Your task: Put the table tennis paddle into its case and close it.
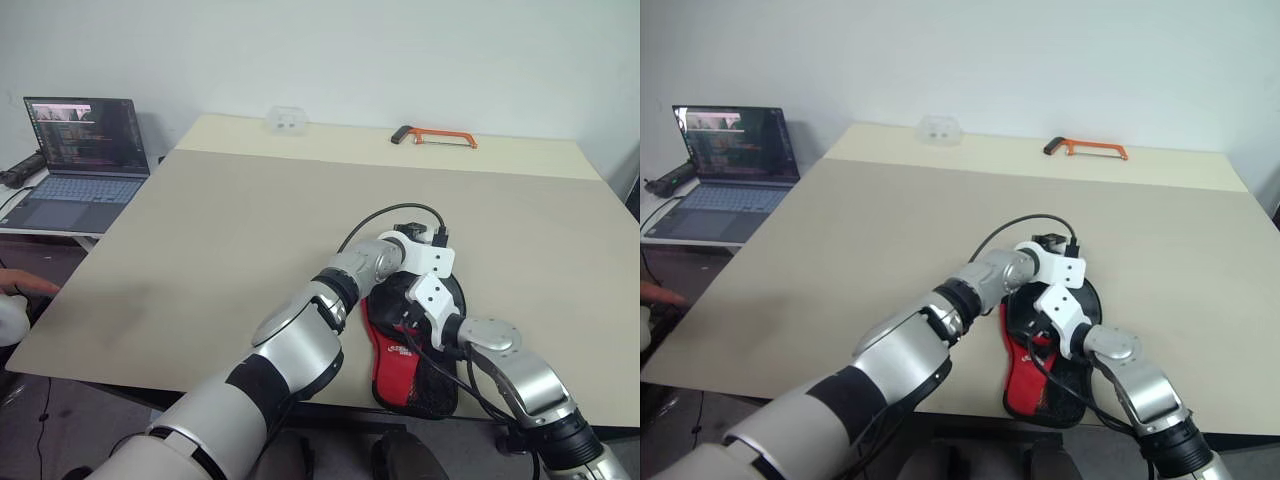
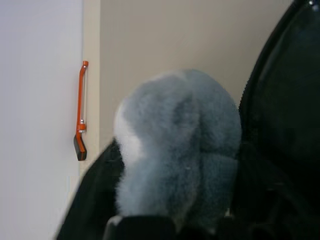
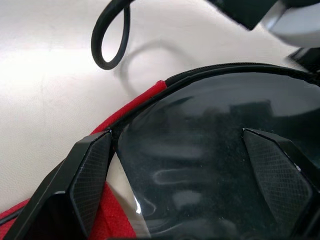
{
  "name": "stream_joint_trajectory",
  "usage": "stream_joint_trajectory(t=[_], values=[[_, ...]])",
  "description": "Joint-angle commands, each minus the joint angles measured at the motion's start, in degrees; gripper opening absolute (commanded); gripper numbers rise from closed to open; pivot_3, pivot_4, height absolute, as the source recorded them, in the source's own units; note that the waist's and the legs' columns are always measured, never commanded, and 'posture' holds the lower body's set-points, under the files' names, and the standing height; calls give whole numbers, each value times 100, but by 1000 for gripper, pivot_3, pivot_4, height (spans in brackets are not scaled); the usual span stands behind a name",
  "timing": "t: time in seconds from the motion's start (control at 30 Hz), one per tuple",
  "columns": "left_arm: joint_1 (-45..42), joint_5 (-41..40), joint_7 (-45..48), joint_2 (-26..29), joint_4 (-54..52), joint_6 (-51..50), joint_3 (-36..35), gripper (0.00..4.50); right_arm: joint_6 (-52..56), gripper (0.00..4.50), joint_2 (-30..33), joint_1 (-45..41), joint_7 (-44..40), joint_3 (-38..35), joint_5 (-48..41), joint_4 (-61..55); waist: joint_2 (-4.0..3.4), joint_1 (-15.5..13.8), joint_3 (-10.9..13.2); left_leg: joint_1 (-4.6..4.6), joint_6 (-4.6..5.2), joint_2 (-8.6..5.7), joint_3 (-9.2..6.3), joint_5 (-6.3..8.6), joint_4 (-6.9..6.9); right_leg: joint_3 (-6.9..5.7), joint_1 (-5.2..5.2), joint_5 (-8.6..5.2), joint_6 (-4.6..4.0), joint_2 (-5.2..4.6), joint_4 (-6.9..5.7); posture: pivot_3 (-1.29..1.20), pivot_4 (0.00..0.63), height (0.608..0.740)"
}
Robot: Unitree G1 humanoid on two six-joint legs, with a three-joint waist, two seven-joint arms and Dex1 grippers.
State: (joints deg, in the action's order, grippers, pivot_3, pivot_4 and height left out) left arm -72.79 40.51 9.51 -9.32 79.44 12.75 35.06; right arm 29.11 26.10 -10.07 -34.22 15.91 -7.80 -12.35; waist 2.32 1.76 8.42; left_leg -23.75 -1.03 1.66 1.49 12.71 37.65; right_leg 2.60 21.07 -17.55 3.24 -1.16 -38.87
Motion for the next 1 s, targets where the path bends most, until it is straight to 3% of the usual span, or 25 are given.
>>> stream_joint_trajectory(t=[0.03,0.07,0.53,0.7,1.0], values=[[247,-130,157,-541,-104,56,-63,4335,217,4500,80,194,-30,346,343,771,1,0,-22,1,0,0,0,0,0,0,-1,0,0,0,0,0,150,740],[262,-182,211,-511,-113,46,-109,4482,208,4500,84,190,-44,346,349,777,1,0,-29,1,0,1,-1,0,0,0,-2,0,1,0,0,0,150,740],[793,-1035,1573,260,-916,627,-744,4482,152,4500,202,49,-362,250,296,803,-2,-17,-58,4,1,9,-7,0,-5,-5,-14,-4,-9,-5,6,0,150,740],[1130,-1757,2590,760,-1990,653,-1160,4482,200,4500,246,5,-428,261,260,715,-6,10,-58,2,0,9,3,0,-27,5,2,5,-30,-5,6,0,150,740],[1503,-3316,4440,1795,-4286,-782,-2072,4482,207,4500,366,-164,-611,223,240,682,-9,2,-33,4,-1,7,3,-2,-61,4,14,4,-43,-5,8,0,150,740]])
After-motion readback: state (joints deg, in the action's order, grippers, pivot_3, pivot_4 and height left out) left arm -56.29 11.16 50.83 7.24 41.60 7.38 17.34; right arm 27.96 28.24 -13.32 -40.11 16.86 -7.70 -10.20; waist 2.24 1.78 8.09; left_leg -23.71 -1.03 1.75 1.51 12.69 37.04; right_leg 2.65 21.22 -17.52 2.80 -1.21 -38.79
